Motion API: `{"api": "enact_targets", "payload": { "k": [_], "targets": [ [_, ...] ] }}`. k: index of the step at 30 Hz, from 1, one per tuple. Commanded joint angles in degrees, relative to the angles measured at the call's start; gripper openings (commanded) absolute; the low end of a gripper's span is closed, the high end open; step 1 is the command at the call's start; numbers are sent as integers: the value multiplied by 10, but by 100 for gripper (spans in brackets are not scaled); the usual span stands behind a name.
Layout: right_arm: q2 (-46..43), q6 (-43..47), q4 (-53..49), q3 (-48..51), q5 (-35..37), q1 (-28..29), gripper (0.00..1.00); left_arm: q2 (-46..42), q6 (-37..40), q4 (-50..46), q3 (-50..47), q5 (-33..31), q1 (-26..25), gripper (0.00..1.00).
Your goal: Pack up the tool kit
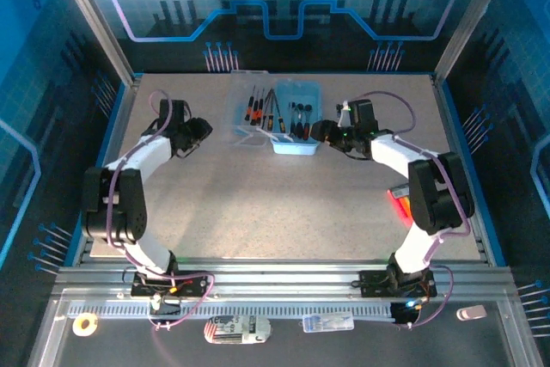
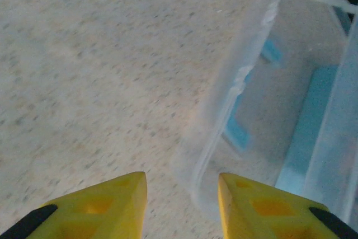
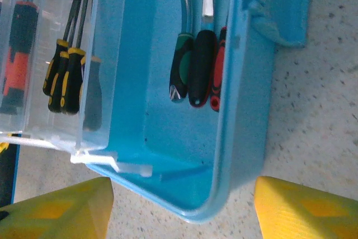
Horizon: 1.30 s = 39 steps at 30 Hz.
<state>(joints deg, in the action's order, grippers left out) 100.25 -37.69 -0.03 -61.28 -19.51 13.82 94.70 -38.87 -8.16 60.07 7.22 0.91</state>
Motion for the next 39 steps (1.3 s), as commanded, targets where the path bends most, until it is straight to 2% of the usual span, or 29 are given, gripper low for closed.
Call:
{"api": "enact_targets", "payload": {
  "k": [1,6,11,15,20,24,33,39],
  "targets": [
    [15,10,-17,-27,-7,-7,67,32,41,22,37,39,2,37],
    [28,17,-28,-39,-13,-18,63,84,71,17,72,95,1,37],
    [29,23,-31,-39,-18,-24,60,107,86,20,80,101,1,37],
    [33,21,-27,-40,-34,-28,56,132,100,13,99,138,-4,37],
    [40,23,-30,-43,-39,-31,55,140,111,12,100,130,-7,36],
    [37,21,-27,-39,-39,-37,56,143,122,6,95,90,-9,33],
    [40,12,-18,-39,-52,-40,55,170,140,-9,109,103,-13,30],
    [36,2,-8,-31,-59,-41,56,178,144,-15,111,88,-13,20]
  ]
}}
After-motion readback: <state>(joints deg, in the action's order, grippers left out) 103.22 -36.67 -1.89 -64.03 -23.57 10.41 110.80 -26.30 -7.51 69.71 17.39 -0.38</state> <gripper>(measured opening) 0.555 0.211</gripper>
